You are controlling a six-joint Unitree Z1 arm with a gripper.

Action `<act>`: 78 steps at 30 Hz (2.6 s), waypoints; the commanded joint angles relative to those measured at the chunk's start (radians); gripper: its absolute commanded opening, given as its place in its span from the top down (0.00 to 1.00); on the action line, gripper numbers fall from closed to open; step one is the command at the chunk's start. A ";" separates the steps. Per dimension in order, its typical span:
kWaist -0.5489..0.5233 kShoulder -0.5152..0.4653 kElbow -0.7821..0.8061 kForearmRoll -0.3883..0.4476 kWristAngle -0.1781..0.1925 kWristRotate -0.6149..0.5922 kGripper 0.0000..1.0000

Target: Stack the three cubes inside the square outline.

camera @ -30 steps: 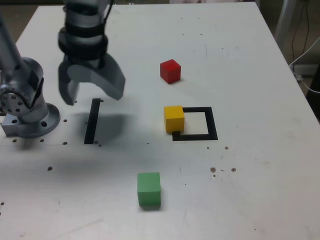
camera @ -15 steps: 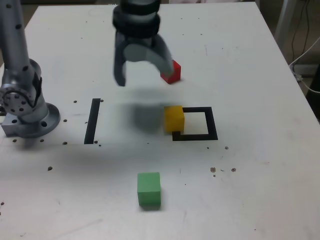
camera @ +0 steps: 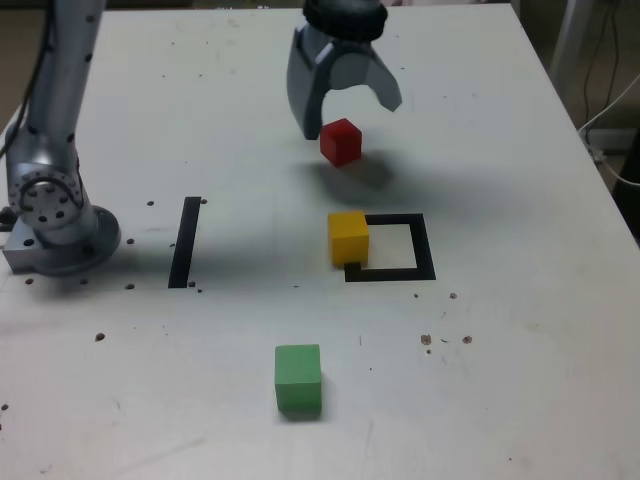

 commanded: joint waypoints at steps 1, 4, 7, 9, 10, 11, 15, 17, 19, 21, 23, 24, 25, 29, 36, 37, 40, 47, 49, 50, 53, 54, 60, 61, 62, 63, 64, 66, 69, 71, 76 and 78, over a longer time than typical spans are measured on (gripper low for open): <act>0.015 0.040 -0.031 0.017 -0.008 0.006 0.01; 0.033 0.080 -0.053 0.028 -0.021 0.012 0.02; 0.048 0.107 -0.060 0.031 -0.031 0.017 0.02; 0.054 0.120 -0.063 0.033 -0.036 0.022 0.02; 0.056 0.126 -0.065 0.034 -0.039 0.025 0.02; 0.057 0.130 -0.066 0.036 -0.040 0.027 0.02; 0.060 0.140 -0.073 0.045 -0.042 0.033 0.03; 0.060 0.144 -0.080 0.049 -0.042 0.036 0.05; 0.060 0.150 -0.090 0.054 -0.042 0.039 0.07; 0.061 0.158 -0.102 0.061 -0.044 0.044 0.11; 0.064 0.166 -0.112 0.070 -0.050 0.048 0.16; 0.065 0.171 -0.115 0.074 -0.054 0.049 0.19; 0.066 0.175 -0.118 0.078 -0.059 0.050 0.23; 0.068 0.190 -0.120 0.079 -0.078 0.056 0.39; 0.066 0.197 -0.129 0.058 -0.085 0.093 0.69; 0.066 0.197 -0.130 0.057 -0.085 0.095 0.70; 0.066 0.196 -0.131 0.059 -0.085 0.098 0.70; 0.066 0.194 -0.130 0.065 -0.083 0.099 0.70; 0.064 0.190 -0.131 0.065 -0.079 0.099 0.70; 0.063 0.188 -0.132 0.066 -0.076 0.099 0.70; 0.055 0.177 -0.140 0.068 -0.061 0.099 0.70; 0.051 0.173 -0.144 0.070 -0.056 0.099 0.70; 0.003 0.158 -0.185 0.089 -0.042 0.099 0.70; -0.010 0.158 -0.195 0.094 -0.042 0.099 0.70; -0.024 0.158 -0.205 0.099 -0.042 0.099 0.70; -0.039 0.158 -0.215 0.104 -0.043 0.097 0.70; -0.054 0.158 -0.225 0.108 -0.043 0.095 0.70; -0.087 0.159 -0.240 0.114 -0.044 0.089 0.70; -0.146 0.160 -0.258 0.121 -0.048 0.072 0.70; -0.182 0.163 -0.269 0.125 -0.050 0.060 0.70; -0.261 0.174 -0.298 0.133 -0.060 0.030 0.70; -0.288 0.178 -0.307 0.135 -0.064 0.018 0.71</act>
